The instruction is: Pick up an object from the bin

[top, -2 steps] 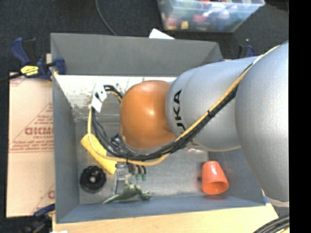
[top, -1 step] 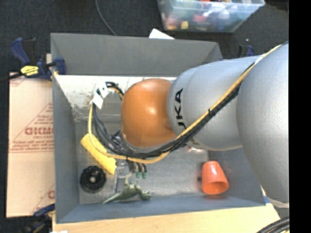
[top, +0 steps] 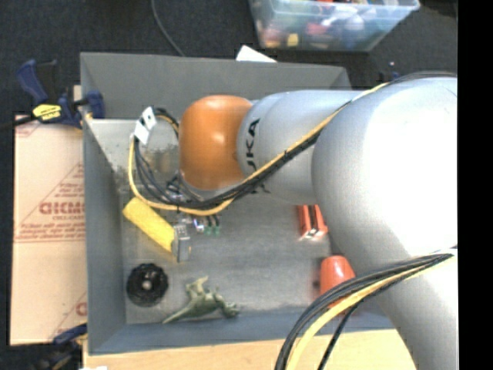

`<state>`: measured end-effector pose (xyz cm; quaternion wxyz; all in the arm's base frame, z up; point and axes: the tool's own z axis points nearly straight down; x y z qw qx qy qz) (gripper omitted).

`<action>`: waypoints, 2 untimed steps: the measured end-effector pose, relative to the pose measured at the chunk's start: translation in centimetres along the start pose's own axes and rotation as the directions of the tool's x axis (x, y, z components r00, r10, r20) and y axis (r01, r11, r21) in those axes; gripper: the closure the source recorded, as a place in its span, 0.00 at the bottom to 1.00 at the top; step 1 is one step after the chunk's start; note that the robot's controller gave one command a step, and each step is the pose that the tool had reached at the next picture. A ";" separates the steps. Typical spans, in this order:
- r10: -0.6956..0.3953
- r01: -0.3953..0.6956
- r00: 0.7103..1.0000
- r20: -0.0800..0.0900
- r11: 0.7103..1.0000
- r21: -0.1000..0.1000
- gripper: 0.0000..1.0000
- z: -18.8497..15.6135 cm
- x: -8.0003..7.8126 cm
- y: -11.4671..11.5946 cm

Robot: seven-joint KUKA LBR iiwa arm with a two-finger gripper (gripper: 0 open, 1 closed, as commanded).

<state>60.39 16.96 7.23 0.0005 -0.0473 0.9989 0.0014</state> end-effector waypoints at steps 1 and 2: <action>0.188 -0.188 0.982 0.002 0.982 -0.001 0.00 -5.8 10.4 -2.9; 0.113 -0.113 0.993 0.014 0.994 -0.006 0.00 -2.8 0.9 4.5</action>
Offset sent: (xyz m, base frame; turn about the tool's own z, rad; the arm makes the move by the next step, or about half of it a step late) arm -0.0149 0.0430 0.0277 0.1157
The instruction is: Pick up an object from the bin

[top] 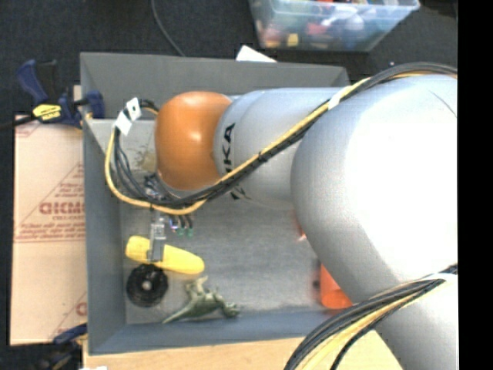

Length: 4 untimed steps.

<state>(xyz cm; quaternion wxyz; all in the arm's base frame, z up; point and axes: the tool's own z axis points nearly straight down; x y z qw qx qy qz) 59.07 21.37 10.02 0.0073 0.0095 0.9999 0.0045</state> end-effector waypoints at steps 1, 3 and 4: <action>0.260 -0.260 0.966 -0.005 0.966 0.008 0.00 2.8 8.1 -7.8; 0.396 -0.396 0.918 0.002 0.918 -0.003 1.00 2.8 4.9 -3.6; 0.397 -0.397 0.918 0.001 0.918 -0.003 1.00 2.5 5.0 -3.6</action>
Offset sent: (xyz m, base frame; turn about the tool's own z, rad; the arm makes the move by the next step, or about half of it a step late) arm -0.0505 -0.0344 -0.0302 0.4080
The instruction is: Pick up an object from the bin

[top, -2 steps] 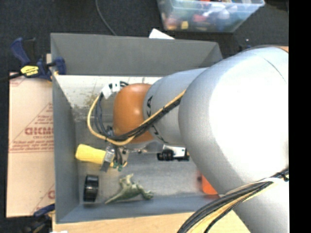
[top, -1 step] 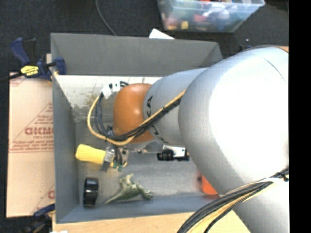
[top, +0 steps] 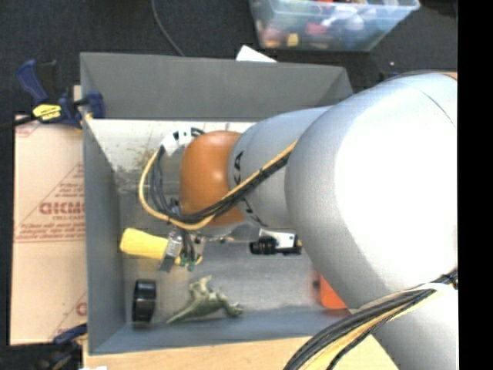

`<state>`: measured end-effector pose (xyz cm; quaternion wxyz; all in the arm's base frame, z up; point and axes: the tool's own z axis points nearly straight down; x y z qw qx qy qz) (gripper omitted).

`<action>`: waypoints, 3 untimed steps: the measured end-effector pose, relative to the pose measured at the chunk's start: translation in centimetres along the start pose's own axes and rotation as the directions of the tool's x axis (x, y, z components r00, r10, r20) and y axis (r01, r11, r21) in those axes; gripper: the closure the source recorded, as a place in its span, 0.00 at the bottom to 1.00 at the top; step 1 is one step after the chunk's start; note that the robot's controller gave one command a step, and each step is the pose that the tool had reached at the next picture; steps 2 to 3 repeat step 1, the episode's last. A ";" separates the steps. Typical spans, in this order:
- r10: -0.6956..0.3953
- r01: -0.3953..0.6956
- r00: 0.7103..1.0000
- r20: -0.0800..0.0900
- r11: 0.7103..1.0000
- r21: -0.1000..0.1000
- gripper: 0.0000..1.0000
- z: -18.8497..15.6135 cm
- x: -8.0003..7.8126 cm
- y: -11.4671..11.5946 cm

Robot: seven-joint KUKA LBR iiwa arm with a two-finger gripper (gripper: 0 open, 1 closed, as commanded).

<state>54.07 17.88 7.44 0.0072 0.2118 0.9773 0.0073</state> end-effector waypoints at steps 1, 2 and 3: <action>-0.001 0.001 1.000 -0.008 1.000 0.007 1.00 -2.9 0.1 -0.2; -0.001 0.001 1.000 -0.008 1.000 0.007 1.00 -2.9 0.1 -0.2; -0.001 0.001 1.000 -0.008 1.000 0.007 1.00 -2.9 0.1 -0.2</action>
Offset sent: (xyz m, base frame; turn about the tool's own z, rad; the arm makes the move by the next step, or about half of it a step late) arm -0.0014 -0.0009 0.0387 0.0003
